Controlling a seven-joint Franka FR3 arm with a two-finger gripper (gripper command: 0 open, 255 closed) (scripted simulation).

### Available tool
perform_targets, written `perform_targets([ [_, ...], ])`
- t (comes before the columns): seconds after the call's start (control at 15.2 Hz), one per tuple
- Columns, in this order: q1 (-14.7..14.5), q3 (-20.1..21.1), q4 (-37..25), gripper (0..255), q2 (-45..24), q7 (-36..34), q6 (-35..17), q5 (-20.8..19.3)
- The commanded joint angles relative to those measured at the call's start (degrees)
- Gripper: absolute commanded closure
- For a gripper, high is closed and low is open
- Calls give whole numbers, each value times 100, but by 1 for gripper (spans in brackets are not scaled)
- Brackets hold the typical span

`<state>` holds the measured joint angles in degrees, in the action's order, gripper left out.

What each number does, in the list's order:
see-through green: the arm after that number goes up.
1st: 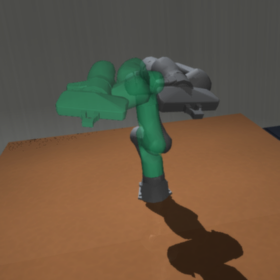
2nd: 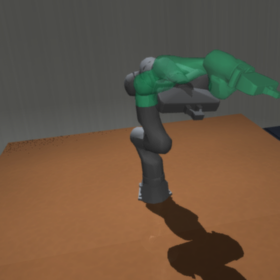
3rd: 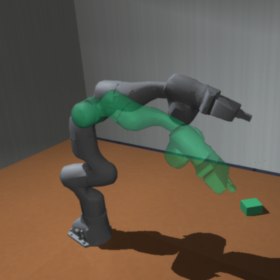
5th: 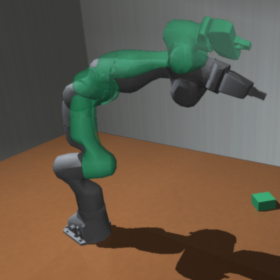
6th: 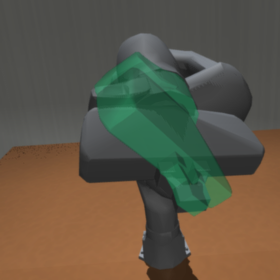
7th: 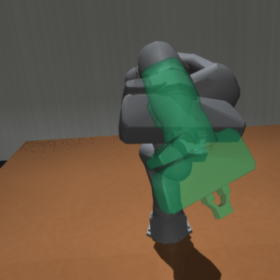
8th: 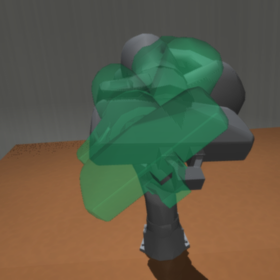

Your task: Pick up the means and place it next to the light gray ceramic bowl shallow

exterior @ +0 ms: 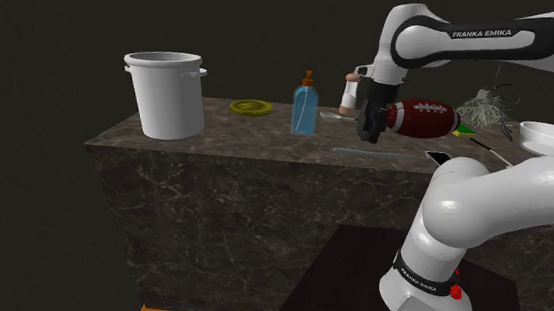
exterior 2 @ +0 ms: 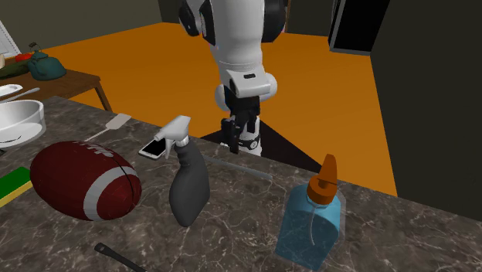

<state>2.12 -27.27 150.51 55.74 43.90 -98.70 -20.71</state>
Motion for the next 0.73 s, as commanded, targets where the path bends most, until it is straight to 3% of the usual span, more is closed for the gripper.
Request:
perform_targets([
  [0.0,-27,-440,-12,0,-129,539,-260,-286],
  [0.66,15,-822,464,0,-286,641,-929,-581],
])
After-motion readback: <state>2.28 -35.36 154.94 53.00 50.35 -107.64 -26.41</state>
